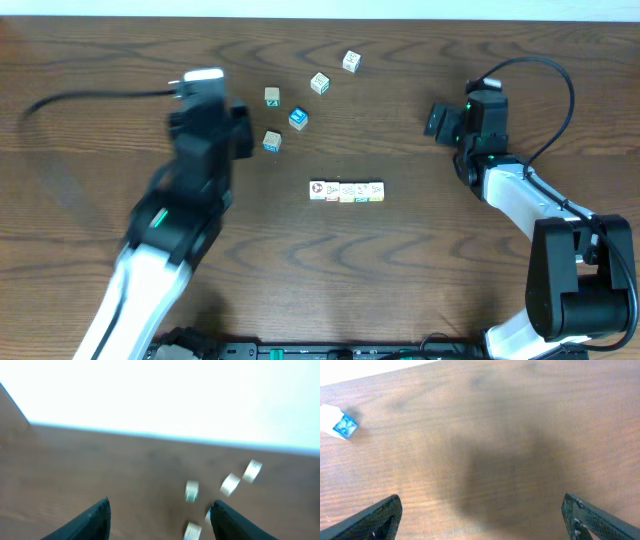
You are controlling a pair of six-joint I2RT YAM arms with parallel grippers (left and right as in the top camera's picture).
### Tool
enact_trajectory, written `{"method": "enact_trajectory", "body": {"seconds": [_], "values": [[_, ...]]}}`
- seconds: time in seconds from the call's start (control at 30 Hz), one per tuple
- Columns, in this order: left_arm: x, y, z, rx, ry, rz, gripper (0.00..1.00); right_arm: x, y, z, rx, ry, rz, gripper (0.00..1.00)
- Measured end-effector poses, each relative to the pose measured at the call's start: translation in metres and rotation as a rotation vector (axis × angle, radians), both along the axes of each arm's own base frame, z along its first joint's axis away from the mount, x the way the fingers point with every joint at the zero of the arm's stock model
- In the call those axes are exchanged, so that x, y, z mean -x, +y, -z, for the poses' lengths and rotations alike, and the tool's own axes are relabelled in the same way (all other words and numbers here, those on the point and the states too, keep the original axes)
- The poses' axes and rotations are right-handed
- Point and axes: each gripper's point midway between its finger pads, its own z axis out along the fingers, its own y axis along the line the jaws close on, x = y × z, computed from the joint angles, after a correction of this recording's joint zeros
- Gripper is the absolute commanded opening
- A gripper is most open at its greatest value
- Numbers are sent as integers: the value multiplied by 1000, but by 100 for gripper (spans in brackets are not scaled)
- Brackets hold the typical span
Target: Lift 5 blocks
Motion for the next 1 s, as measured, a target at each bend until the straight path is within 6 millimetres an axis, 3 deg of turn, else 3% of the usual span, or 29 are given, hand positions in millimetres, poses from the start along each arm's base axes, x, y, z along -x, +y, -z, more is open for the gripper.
{"method": "enact_trajectory", "body": {"seconds": [0.1, 0.2, 0.33, 0.43, 0.53, 0.7, 1.0], "values": [[41, 16, -43, 19, -117, 1, 68, -17, 1, -28, 25, -131, -22, 99], [80, 33, -68, 25, -196, -4, 75, -27, 2, -51, 40, -237, -31, 99], [120, 49, -79, -14, -245, 3, 75, -37, 2, -80, 47, -361, -26, 99], [145, 60, -88, -32, -295, -3, 76, -38, -2, -88, 56, -392, -8, 99], [162, 69, -92, -43, -326, -17, 76, -38, -5, -87, 67, -386, 10, 99], [166, 71, -86, -63, -305, -17, 76, -35, -8, -75, 77, -336, 19, 99], [166, 71, -82, -71, -287, -15, 76, -7, -10, -11, 103, -50, 6, 99]]}}
